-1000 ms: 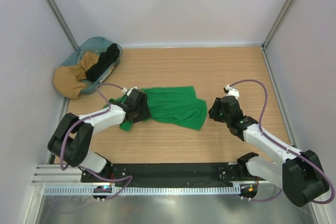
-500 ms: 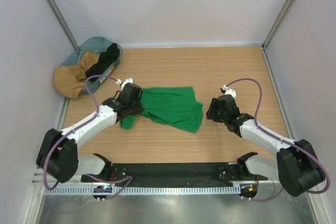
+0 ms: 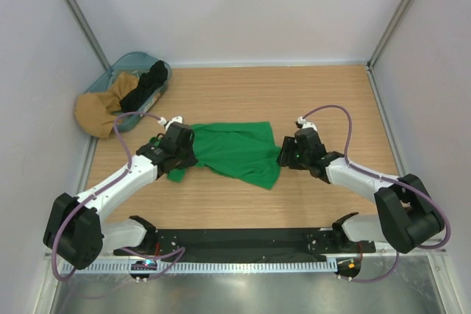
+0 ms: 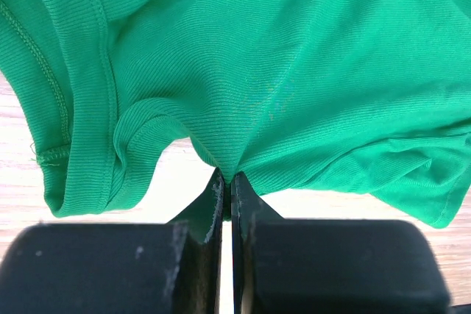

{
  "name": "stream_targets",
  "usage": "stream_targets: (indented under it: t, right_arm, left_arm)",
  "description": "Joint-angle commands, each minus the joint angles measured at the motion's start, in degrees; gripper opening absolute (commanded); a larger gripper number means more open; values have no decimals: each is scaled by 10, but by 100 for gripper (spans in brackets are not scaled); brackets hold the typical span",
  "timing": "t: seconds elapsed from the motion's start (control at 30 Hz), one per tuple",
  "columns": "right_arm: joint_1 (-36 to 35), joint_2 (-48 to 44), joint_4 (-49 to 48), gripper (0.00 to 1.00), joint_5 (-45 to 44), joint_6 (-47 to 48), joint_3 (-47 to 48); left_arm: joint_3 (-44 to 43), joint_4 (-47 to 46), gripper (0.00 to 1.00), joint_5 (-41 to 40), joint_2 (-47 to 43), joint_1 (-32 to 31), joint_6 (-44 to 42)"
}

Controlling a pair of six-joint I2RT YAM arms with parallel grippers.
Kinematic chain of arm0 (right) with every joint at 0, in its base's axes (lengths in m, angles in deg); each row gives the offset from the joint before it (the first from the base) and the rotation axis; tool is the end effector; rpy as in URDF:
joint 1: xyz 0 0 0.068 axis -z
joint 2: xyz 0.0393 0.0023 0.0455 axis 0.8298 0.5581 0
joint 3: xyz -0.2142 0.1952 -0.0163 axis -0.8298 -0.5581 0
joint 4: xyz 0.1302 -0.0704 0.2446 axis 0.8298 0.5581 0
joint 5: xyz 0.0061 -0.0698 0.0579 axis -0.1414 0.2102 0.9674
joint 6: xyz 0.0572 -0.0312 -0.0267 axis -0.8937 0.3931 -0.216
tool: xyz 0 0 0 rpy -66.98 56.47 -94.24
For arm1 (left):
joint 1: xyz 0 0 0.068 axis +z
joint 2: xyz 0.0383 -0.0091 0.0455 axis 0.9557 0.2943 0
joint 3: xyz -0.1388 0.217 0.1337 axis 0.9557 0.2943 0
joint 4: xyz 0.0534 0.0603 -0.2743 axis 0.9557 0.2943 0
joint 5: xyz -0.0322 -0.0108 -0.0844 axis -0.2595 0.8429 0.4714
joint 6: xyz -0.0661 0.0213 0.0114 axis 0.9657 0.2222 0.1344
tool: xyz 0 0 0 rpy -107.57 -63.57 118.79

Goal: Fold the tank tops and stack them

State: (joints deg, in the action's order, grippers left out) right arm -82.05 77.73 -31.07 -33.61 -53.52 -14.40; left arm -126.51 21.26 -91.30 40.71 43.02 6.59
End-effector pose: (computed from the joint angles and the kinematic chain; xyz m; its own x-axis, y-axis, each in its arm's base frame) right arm 0.2478 0.1182 0.1498 -0.7710 0.1790 -0.6112 -0.0346 0.9465 0.3208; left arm 0.2366 -0.1244 0.2097 -0.7839 -0.3217 -0.5310 -0.1808 0.9365 -0.3005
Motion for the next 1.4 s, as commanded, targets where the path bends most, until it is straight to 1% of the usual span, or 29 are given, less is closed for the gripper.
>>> stream_targets:
  t: [0.0, 0.1, 0.13, 0.23, 0.33, 0.37, 0.4, 0.43, 0.47, 0.57, 0.6, 0.67, 0.73, 0.77, 0.87, 0.93, 1.17, 1.27, 1.37]
  right_arm:
    - [-7, 28, -28, 56, 13, 8, 31]
    - [-11, 55, -29, 56, 13, 6, 48]
    - [-14, 74, -31, 56, 33, 4, 51]
    - [-21, 93, -32, 53, 30, -1, 61]
    - [-22, 104, -30, 40, 36, 0, 71]
    - [-23, 106, -26, 30, 39, 0, 84]
    - [-21, 107, -15, 24, 39, 5, 92]
    - [-23, 106, -7, 16, 37, 8, 101]
    - [-22, 97, 4, 1, 33, 10, 120]
    - [-22, 65, 40, 1, -6, 17, 151]
    - [-21, 38, 52, 1, -16, 20, 158]
    - [-20, 14, 64, 1, -23, 29, 184]
    - [-20, -15, 97, 1, -30, 40, 219]
    - [-19, -27, 116, 1, -31, 43, 226]
    - [-20, -76, 129, 1, -21, 44, 224]
    - [-19, -121, 130, 1, -20, 38, 210]
    - [-20, -227, 163, 1, -36, 43, 151]
    - [-20, -249, 171, 1, -41, 47, 131]
    - [-20, -254, 175, 1, -40, 52, 127]
  left_arm:
    - [-16, 6, 0, 3, 0, 4, -13]
    - [-22, 8, 0, 4, 2, 5, -15]
    - [-23, 9, 0, 4, 1, 5, -16]
    - [-28, 12, 0, 4, 3, 7, -18]
    - [-36, 16, 0, 6, 7, 9, -21]
    - [-43, 19, 0, 6, 9, 10, -23]
    - [-48, 22, 0, 7, 13, 10, -24]
    - [-55, 25, 0, 9, 15, 10, -27]
    - [-71, 33, 0, 11, 18, 11, -28]
    - [-107, 56, 0, 12, 21, 12, -36]
    - [-117, 62, 0, 12, 20, 12, -39]
    - [-155, 88, 0, 8, 23, 13, -49]
    - [-196, 119, 0, 2, 25, 13, -56]
    - [-208, 127, 0, 2, 24, 14, -57]
    - [-229, 143, 0, 5, 6, 13, -57]
    - [-223, 146, 0, 7, -9, 13, -53]
    - [-177, 157, 0, 32, -70, 13, -38]
    - [-152, 152, 0, 32, -93, 13, -35]
    - [-146, 158, 0, 35, -104, 14, -35]
